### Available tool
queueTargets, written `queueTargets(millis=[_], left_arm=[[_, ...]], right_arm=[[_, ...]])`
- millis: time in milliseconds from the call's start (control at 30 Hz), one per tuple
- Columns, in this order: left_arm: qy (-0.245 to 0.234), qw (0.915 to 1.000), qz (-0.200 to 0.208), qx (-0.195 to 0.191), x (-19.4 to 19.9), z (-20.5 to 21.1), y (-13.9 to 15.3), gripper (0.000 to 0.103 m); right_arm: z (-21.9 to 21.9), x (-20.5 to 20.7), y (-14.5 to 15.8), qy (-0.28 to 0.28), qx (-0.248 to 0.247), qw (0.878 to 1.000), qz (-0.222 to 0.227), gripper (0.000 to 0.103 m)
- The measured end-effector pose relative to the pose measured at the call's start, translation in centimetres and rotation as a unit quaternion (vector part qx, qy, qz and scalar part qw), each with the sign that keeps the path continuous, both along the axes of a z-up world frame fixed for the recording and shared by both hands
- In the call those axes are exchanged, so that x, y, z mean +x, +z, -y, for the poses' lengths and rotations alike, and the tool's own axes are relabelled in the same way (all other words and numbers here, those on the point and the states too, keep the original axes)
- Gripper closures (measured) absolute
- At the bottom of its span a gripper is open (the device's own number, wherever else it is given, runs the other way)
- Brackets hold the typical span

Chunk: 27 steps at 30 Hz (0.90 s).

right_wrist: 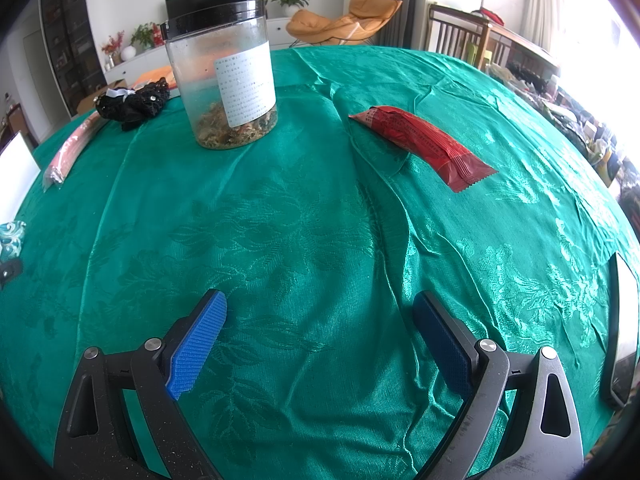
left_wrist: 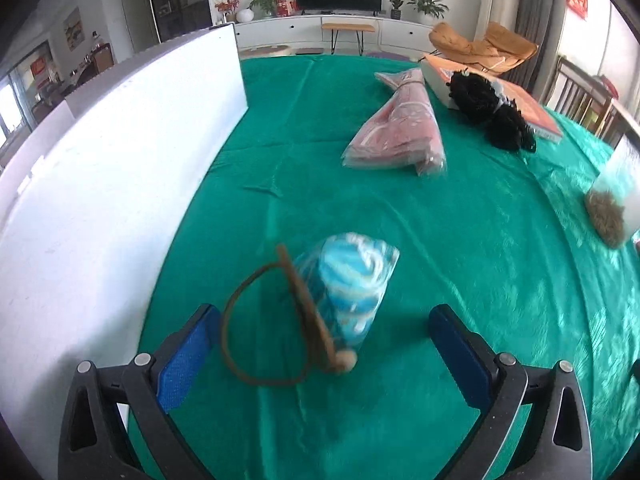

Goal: Organize soft objects
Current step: 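Lower the left gripper around the blue pouch with the brown cord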

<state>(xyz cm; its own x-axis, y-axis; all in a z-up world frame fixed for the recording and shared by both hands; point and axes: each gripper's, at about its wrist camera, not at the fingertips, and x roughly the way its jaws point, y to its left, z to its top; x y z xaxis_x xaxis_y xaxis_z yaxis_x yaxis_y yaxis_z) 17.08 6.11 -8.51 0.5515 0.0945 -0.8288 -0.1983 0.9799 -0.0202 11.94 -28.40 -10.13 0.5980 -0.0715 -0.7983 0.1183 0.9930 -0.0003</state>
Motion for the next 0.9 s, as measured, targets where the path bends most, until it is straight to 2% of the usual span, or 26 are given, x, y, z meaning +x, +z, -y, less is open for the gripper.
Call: queueTargets(millis=[33,67,100,233,333,367,433,467,500,567,600,700,900], left_arm=[[-0.003,0.9999,0.012,0.000,0.3,0.2,0.2,0.019],[-0.012,0.9997,0.020,0.006,0.6,0.6,0.4,0.045],[-0.029,0.9993,0.022,0.011,0.8,1.2,0.6,0.060],[-0.118,0.9924,0.028,-0.022,-1.0,4.7,1.3,0.060],[-0.171,0.9828,0.034,-0.063,-3.9,7.3,2.2,0.060],[-0.185,0.9800,0.035,-0.066,-5.0,8.2,2.4,0.060],[-0.199,0.9783,0.033,-0.045,-6.4,9.6,2.3,0.057],[-0.203,0.9781,0.031,-0.033,-6.8,10.1,2.0,0.046],[-0.205,0.9781,0.028,-0.018,-7.0,10.4,1.6,0.026],[-0.201,0.9792,0.027,0.016,-7.2,10.8,0.9,0.010],[-0.200,0.9792,0.025,0.027,-7.3,10.8,0.4,0.008],[-0.185,0.9827,0.014,0.004,-6.7,10.0,0.0,0.000],[-0.180,0.9836,0.012,0.005,-6.8,9.8,-0.1,0.000]], right_arm=[[0.0,0.0,0.0,0.000,0.000,1.000,0.000,0.007],[0.0,0.0,0.0,0.000,0.000,1.000,0.000,0.007],[0.0,0.0,0.0,0.000,0.000,1.000,0.000,0.007],[0.0,0.0,0.0,0.000,0.000,1.000,0.000,0.007],[0.0,0.0,0.0,0.000,0.000,1.000,0.000,0.007],[0.0,0.0,0.0,0.000,0.000,1.000,0.000,0.007],[0.0,0.0,0.0,0.000,0.000,1.000,0.000,0.007],[0.0,0.0,0.0,0.000,0.000,1.000,0.000,0.007],[0.0,0.0,0.0,0.000,0.000,1.000,0.000,0.007],[0.0,0.0,0.0,0.000,0.000,1.000,0.000,0.007],[0.0,0.0,0.0,0.000,0.000,1.000,0.000,0.007],[0.0,0.0,0.0,0.000,0.000,1.000,0.000,0.007],[0.0,0.0,0.0,0.000,0.000,1.000,0.000,0.007]])
